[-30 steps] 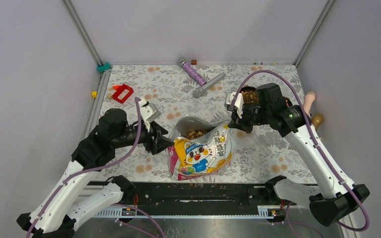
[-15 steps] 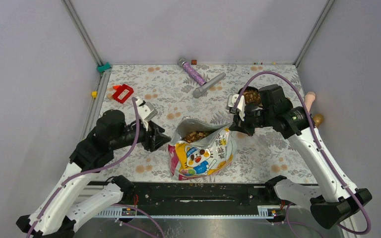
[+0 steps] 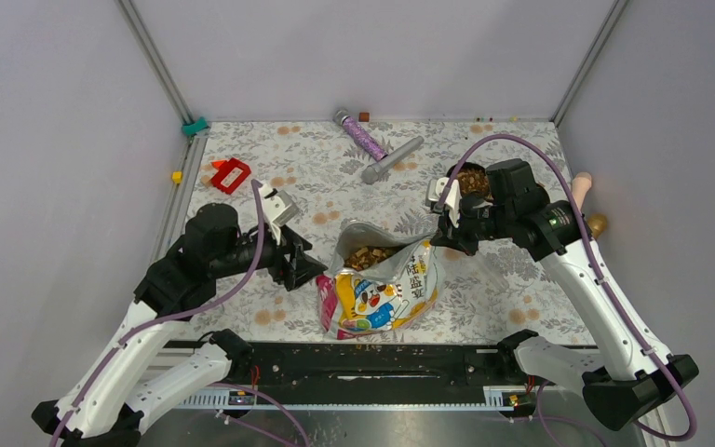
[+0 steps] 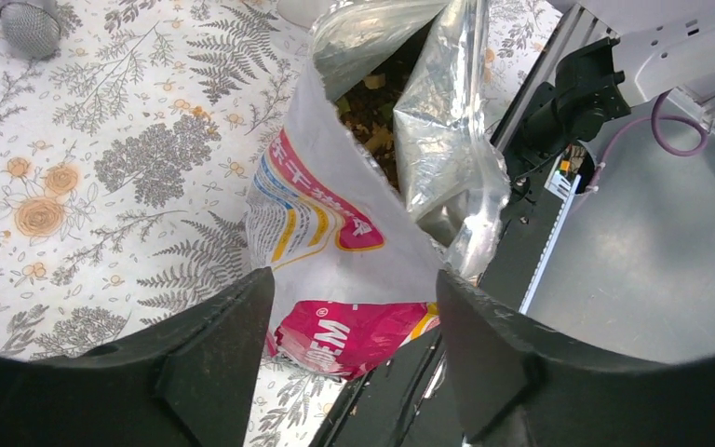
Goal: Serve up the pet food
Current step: Close the pet food bag at the center of the board.
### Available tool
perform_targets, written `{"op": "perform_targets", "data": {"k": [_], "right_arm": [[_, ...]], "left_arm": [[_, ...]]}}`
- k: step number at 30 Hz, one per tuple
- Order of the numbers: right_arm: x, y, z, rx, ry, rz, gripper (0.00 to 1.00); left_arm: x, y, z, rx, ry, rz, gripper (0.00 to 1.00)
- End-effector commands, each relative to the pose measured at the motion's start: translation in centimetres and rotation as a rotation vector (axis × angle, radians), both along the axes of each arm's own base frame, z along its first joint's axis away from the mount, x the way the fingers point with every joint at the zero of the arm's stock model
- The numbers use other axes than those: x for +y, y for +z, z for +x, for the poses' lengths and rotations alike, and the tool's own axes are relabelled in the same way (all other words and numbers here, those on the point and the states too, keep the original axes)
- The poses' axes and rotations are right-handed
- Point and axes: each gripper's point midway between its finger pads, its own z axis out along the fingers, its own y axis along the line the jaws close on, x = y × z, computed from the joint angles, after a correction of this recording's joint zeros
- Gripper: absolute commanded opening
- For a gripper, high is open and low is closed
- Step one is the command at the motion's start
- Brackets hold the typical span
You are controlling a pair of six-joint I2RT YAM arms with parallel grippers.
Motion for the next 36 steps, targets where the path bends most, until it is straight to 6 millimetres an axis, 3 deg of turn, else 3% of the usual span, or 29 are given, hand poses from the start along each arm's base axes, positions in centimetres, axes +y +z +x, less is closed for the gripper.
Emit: {"op": "perform_targets", "data": {"k": [1, 4, 7, 15, 22, 25, 29, 33, 36], "right_arm": [[1.8, 8.3, 1.6, -0.289, 0.049, 0.191, 0.0], [2.0, 8.7, 1.1, -0.28, 0.059, 0.214, 0.0], [2.1, 9.1, 0.6, -0.279, 0.069, 0.237, 0.0], [2.3, 9.6, 0.1, -0.28, 0.077, 0.274, 0.0], [1.7, 9.3, 1.3, -0.31, 0.006, 0.246, 0.0], [1.6, 9.5, 1.4, -0.312, -0.001, 0.247, 0.0], [1.2, 9.9, 2.2, -0.32, -0.064, 0.247, 0.0], [0.1, 12.8, 5.4, -0.323, -0.316, 0.336, 0.0], [-2.2, 15.3, 9.0, -0.3, -0.625, 0.413, 0.0]], "left_arm": [[-0.9, 4.0, -0.1, -0.004, 0.005, -0.117, 0.73], [-1.7, 5.9, -0.6, 0.017, -0.035, -0.155, 0.9], [-2.5, 6.0, 0.4, 0.035, -0.009, -0.134, 0.97], [-4.8, 3.8, 3.5, 0.036, 0.124, 0.059, 0.95], [-4.6, 2.2, 5.7, -0.033, 0.237, 0.236, 0.77], [-4.5, 2.0, 5.8, -0.042, 0.239, 0.249, 0.51], [-4.6, 1.1, 5.1, -0.021, 0.226, 0.316, 0.03], [-4.8, 1.7, 3.1, -0.05, 0.171, 0.349, 0.0], [-5.7, 3.9, 0.5, -0.075, 0.081, 0.274, 0.0]]}}
